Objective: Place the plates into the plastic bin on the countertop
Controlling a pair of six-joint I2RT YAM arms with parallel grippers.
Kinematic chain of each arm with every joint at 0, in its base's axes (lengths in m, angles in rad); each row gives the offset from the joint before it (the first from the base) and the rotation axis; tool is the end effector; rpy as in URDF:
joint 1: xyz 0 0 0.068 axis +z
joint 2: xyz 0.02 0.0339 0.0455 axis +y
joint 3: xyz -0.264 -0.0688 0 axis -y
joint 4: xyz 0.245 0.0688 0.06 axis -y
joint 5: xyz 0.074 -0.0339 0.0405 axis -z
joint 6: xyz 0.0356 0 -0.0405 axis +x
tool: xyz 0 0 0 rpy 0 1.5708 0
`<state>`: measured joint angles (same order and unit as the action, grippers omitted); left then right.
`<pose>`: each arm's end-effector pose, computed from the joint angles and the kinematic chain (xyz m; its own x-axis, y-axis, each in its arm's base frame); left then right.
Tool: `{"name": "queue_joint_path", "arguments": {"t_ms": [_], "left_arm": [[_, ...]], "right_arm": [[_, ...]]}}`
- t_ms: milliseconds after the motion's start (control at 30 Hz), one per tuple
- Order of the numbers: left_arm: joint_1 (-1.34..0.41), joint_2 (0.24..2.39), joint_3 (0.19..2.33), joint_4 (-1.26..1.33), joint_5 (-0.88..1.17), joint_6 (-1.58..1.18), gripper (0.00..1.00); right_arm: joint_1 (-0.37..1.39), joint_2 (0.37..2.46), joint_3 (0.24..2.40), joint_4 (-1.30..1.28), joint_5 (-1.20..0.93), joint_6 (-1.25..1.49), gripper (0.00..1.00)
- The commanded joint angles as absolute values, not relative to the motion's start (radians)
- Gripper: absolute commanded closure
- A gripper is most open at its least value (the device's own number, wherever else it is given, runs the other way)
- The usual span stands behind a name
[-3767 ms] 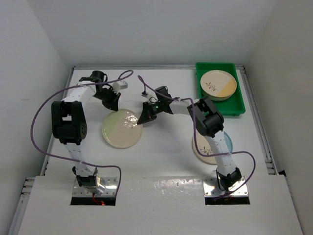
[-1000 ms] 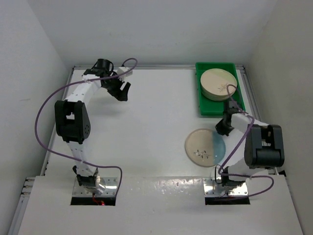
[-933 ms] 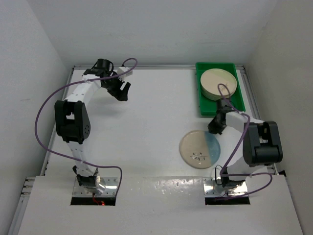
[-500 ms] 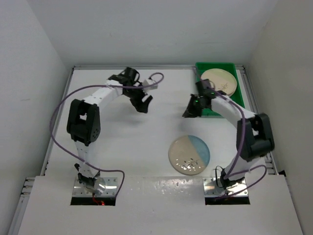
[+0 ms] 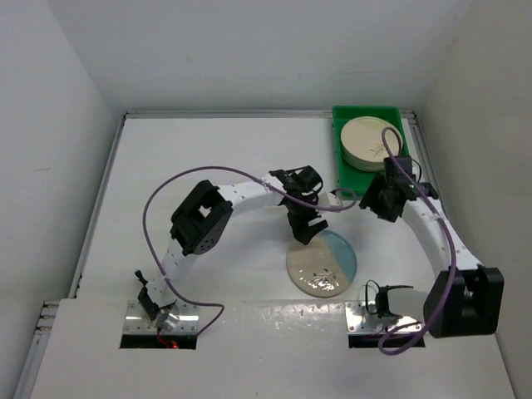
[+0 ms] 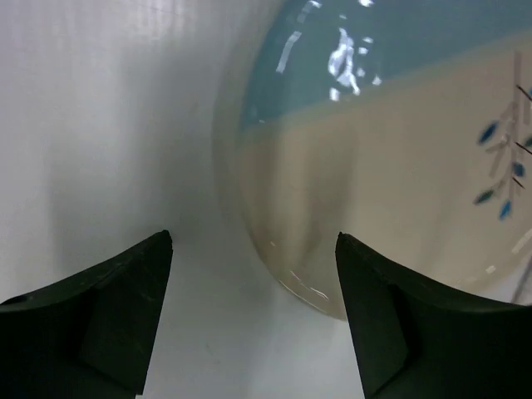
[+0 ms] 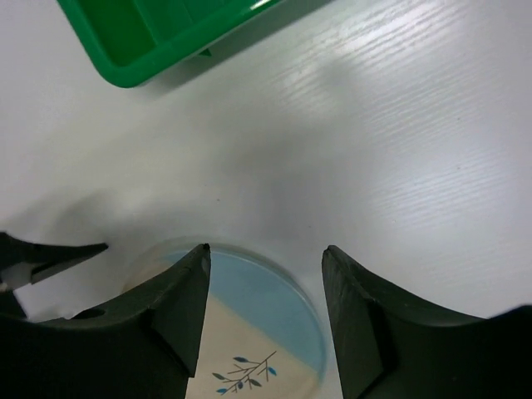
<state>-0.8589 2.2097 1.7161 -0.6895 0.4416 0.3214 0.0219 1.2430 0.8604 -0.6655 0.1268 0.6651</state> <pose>0.2901 -0.3595 0.1639 -0.3242 0.8130 -0.4837 0.9406 0.2229 -0.2560 0.2393 0.0007 0.2329 -0.6561 0.5980 -0.4604 0.5672 0.7931 0.2219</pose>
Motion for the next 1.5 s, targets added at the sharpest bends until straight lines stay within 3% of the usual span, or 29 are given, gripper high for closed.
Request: {"name": "queue_joint_path", "arguments": {"t_ms": [0, 133, 233, 267, 333, 367, 400, 467, 667, 933, 1167, 1200, 1267, 1300, 1333, 1367, 1433, 1467], "left_arm": [[-0.841, 2.258, 1.730, -0.657, 0.293, 0.202, 0.18], [-0.873, 2.270, 1.694, -0.657, 0.304, 0.193, 0.23], [-0.920, 2.284, 1.646, -0.657, 0.256, 0.193, 0.47], [-0.920, 2.301, 1.637, -0.657, 0.256, 0.193, 0.66], [-0.933, 2.321, 1.624, -0.686, 0.256, 0.181, 0.83], [-0.933, 2.330, 1.624, -0.704, 0.271, 0.172, 0.97], [-0.924, 2.330, 1.614, -0.704, 0.284, 0.172, 1.00], [-0.907, 2.330, 1.605, -0.715, 0.349, 0.172, 1.00], [-0.827, 2.208, 1.614, -0.726, 0.325, 0.271, 1.00], [-0.781, 1.944, 1.594, -0.735, 0.337, 0.399, 1.00], [-0.772, 1.916, 1.565, -0.749, 0.337, 0.376, 1.00], [-0.772, 1.916, 1.565, -0.749, 0.337, 0.367, 1.00], [-0.772, 1.925, 1.565, -0.749, 0.347, 0.367, 1.00], [-0.772, 1.925, 1.565, -0.749, 0.347, 0.356, 1.00], [-0.772, 1.925, 1.575, -0.739, 0.347, 0.356, 1.00], [-0.772, 1.925, 1.575, -0.739, 0.338, 0.356, 1.00], [-0.761, 1.934, 1.575, -0.739, 0.337, 0.356, 1.00], [-0.761, 1.934, 1.575, -0.739, 0.337, 0.356, 1.00]], "right_arm": [[0.031, 1.172, 0.839, -0.664, 0.141, 0.604, 0.44], [0.044, 1.105, 0.792, -0.649, 0.153, 0.601, 0.44], [0.048, 1.057, 0.763, -0.640, 0.178, 0.612, 0.44], [0.048, 1.048, 0.749, -0.624, 0.169, 0.615, 0.44], [0.046, 1.040, 0.732, -0.601, 0.138, 0.603, 0.38], [0.045, 1.039, 0.718, -0.574, 0.042, 0.566, 0.33], [0.044, 1.040, 0.712, -0.572, 0.020, 0.554, 0.29], [0.037, 1.049, 0.686, -0.562, -0.032, 0.542, 0.22], [0.014, 1.129, 0.586, -0.471, -0.306, 0.492, 0.21], [0.097, 1.246, 0.348, 0.023, -0.621, 0.531, 0.20], [0.139, 1.360, 0.245, 0.311, -0.675, 0.574, 0.20], [0.152, 1.421, 0.236, 0.363, -0.696, 0.593, 0.21], [0.176, 1.504, 0.233, 0.446, -0.753, 0.606, 0.39], [0.179, 1.525, 0.232, 0.471, -0.771, 0.615, 0.52], [0.181, 1.541, 0.227, 0.495, -0.788, 0.635, 0.75], [0.181, 1.557, 0.226, 0.570, -0.831, 0.670, 0.84], [0.169, 1.548, 0.192, 0.630, -0.844, 0.734, 0.99], [0.163, 1.507, 0.186, 0.682, -0.844, 0.744, 1.00]]}}
